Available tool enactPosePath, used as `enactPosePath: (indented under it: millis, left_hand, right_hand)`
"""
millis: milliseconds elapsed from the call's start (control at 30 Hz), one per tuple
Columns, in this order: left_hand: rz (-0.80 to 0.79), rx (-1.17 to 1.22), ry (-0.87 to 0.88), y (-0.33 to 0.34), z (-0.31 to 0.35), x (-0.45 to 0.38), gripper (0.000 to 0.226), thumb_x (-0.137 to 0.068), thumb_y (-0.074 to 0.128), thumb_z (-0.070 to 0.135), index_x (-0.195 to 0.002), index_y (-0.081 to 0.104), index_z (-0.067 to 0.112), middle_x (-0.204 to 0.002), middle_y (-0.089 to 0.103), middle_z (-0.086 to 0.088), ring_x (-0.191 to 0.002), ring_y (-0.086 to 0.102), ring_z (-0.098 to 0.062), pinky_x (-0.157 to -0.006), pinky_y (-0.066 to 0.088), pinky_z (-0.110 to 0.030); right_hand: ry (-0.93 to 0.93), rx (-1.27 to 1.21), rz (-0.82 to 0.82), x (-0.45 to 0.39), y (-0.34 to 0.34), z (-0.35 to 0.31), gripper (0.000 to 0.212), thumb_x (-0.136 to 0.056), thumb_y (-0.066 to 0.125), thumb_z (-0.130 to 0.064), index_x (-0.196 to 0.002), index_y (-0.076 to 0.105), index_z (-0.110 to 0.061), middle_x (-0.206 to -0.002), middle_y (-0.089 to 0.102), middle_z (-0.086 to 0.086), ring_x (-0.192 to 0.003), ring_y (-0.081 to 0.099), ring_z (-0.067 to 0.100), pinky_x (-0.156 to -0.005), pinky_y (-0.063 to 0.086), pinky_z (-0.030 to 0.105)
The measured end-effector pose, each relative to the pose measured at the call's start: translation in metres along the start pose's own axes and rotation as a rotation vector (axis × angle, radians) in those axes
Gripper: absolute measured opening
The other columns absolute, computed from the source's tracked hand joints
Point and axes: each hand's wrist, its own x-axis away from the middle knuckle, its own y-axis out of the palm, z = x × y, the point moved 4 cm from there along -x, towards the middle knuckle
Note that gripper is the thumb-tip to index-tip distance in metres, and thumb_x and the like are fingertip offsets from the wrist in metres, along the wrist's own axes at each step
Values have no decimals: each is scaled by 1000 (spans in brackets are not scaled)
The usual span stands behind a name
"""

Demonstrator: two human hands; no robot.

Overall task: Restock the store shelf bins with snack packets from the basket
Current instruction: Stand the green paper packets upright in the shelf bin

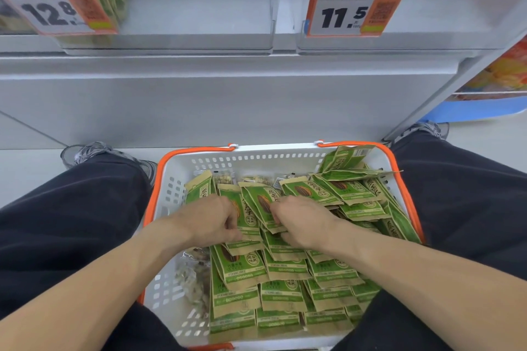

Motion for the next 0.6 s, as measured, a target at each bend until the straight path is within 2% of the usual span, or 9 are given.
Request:
enactPosePath:
  millis: [100, 200, 300, 367, 400, 433, 500, 533, 600]
  left_hand:
    - [95, 118, -63, -3, 1, -1, 23, -92, 63, 43, -88, 71, 22, -78, 68, 10, -72, 64, -7, -71, 55, -27]
    - [168, 401, -178, -9, 4, -1, 20, -95, 59, 43, -96, 66, 24, -86, 66, 9, -76, 62, -7, -73, 51, -25]
    - [120, 883, -361, -9, 8, 2, 50, -94, 56, 52, -121, 57, 10, -95, 70, -10, -66, 68, -15, -63, 55, -30]
    - [-3, 1189, -426, -7, 12, 6, 71, -84, 62, 62, -134, 49, 12, -108, 67, -26, -80, 74, -30, -69, 60, -36]
    - [-55, 1305, -425, -8, 16, 9, 72, -80, 66, 61, -133, 49, 15, -115, 63, -31, -87, 74, -36, -74, 61, -40]
    - [-76, 1400, -411, -8, 17, 10, 68, -80, 71, 55, -130, 52, 14, -119, 62, -32, -92, 73, -38, -79, 61, -43]
    - [-20, 1498, -376, -8, 19, 11, 50, -86, 73, 32, -126, 58, 5, -116, 66, -26, -92, 73, -34, -83, 60, -45]
    - [35, 1490, -375, -8, 18, 10, 40, -90, 70, 21, -123, 61, 2, -109, 71, -23, -89, 73, -31, -82, 61, -45]
    - [111, 1453, -375, -8, 16, 10, 29, -92, 64, 9, -119, 64, 2, -100, 75, -16, -88, 73, -29, -78, 61, -43]
  right_hand:
    - [23, -44, 46, 0, 5, 4, 22, -80, 51, 11, -86, 63, -6, -77, 63, 6, -69, 61, 22, -56, 42, 19]
    - [25, -146, 122, -3, 3, 8, 18, -83, 54, 4, -81, 66, -9, -70, 65, 5, -65, 65, 23, -59, 53, 25]
    - [-5, -244, 259, -1, -14, 3, 12, -82, 60, -7, -75, 68, -13, -66, 67, 2, -58, 62, 17, -59, 53, 27]
    - [-63, -310, 361, 6, -29, -9, 10, -81, 63, -12, -77, 71, -16, -67, 67, -4, -54, 56, 7, -57, 46, 17]
    - [-103, -335, 389, 11, -34, -16, 9, -81, 64, -13, -78, 73, -17, -68, 66, -7, -54, 54, 2, -58, 43, 11]
    - [-144, -349, 395, 14, -37, -23, 9, -81, 65, -15, -81, 74, -18, -71, 67, -8, -56, 55, 0, -61, 45, 9]
    - [-193, -347, 350, 19, -38, -30, 9, -84, 68, -23, -85, 75, -18, -84, 73, -6, -70, 63, 4, -74, 56, 19]
    - [-189, -320, 309, 20, -39, -31, 14, -85, 69, -32, -88, 75, -20, -94, 74, -6, -81, 66, 7, -83, 57, 27]
    - [-132, -290, 242, 20, -45, -24, 35, -82, 68, -58, -95, 75, -26, -110, 71, -9, -100, 65, 8, -94, 52, 31]
